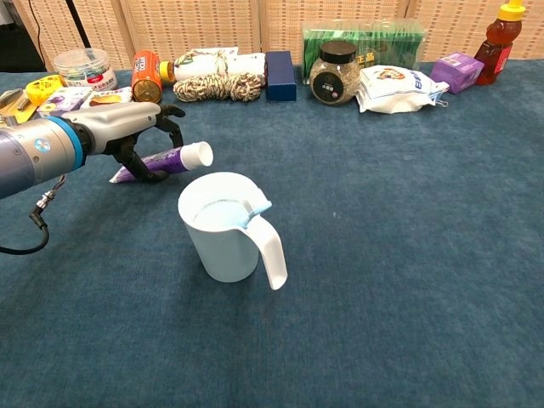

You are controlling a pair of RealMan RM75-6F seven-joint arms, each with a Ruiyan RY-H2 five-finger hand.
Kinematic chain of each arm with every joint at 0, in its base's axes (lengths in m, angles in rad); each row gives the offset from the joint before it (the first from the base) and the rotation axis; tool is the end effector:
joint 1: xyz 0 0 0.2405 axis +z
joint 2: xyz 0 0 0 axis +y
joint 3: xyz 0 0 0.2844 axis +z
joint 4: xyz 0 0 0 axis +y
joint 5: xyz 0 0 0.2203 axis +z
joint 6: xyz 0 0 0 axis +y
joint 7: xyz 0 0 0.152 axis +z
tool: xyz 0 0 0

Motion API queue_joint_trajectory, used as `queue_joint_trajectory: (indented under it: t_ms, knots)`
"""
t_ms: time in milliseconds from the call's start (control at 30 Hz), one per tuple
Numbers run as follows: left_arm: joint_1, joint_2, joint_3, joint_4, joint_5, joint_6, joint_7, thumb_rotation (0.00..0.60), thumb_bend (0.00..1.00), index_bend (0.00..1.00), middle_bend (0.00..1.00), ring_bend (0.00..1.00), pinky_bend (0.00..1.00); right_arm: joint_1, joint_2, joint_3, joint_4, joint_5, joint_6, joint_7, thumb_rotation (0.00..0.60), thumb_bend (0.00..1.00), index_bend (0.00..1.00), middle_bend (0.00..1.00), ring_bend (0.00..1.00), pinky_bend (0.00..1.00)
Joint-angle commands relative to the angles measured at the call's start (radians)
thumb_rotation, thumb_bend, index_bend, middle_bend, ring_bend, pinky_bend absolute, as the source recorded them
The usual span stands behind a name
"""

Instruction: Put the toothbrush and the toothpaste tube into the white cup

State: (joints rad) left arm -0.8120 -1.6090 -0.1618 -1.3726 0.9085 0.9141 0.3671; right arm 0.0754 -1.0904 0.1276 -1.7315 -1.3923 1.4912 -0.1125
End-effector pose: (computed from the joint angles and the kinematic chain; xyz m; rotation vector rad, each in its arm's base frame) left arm -0.1785 0.3929 -0.0486 -1.8121 -1.0620 -0.8106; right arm -0.3268 -0.2028 0.1783 1.2640 -0.8862 0.8859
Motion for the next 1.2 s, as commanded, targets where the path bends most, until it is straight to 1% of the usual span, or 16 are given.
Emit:
queue_joint_trajectory:
  t_ms: [33,100,333,467,700,900,1067,1200]
  knots:
    - [0.026,0.056,-0.018,-0.071,0.061,-0.012,-0.109,0.6,0.37,0.5,0.0,0.0,0.0,0.0,0.0,-0.001,0.0,0.0,-0.001,-0.001,0.6,0.0,0.0,0.0,0.0,0.0]
    - [0.043,0.095,-0.024,-0.114,0.114,-0.012,-0.179,0.6,0.38,0.51,0.0,0.0,0.0,0.001,-0.002,-0.001,0.001,0.001,-0.003,-0.003,0.6,0.0,0.0,0.0,0.0,0.0]
    - [0.07,0.161,-0.026,-0.181,0.241,0.013,-0.298,0.6,0.39,0.52,0.0,0.0,0.0,0.002,-0.004,0.0,0.001,0.005,-0.004,-0.008,0.6,0.0,0.0,0.0,0.0,0.0]
    - [0.082,0.215,-0.023,-0.278,0.318,0.029,-0.35,0.6,0.39,0.52,0.0,0.0,0.0,0.002,-0.003,0.002,0.002,0.009,-0.004,-0.008,0.6,0.0,0.0,0.0,0.0,0.0]
    - [0.088,0.251,-0.015,-0.351,0.366,0.053,-0.332,0.6,0.39,0.52,0.0,0.0,0.0,0.002,-0.003,0.002,0.002,0.009,-0.003,-0.006,0.6,0.0,0.0,0.0,0.0,0.0]
    - [0.092,0.295,-0.013,-0.461,0.399,0.071,-0.313,0.6,0.38,0.52,0.0,0.0,0.0,0.001,-0.001,0.002,0.0,0.007,0.0,-0.003,0.6,0.0,0.0,0.0,0.0,0.0]
    - [0.094,0.368,-0.023,-0.565,0.405,0.071,-0.306,0.6,0.38,0.52,0.0,0.0,0.0,0.0,0.002,0.003,-0.001,0.007,0.001,0.002,0.6,0.0,0.0,0.0,0.0,0.0]
    - [0.098,0.448,-0.035,-0.662,0.406,0.06,-0.334,0.6,0.38,0.52,0.0,0.0,0.0,0.0,0.003,0.002,-0.002,0.004,0.002,0.003,0.6,0.0,0.0,0.0,0.0,0.0]
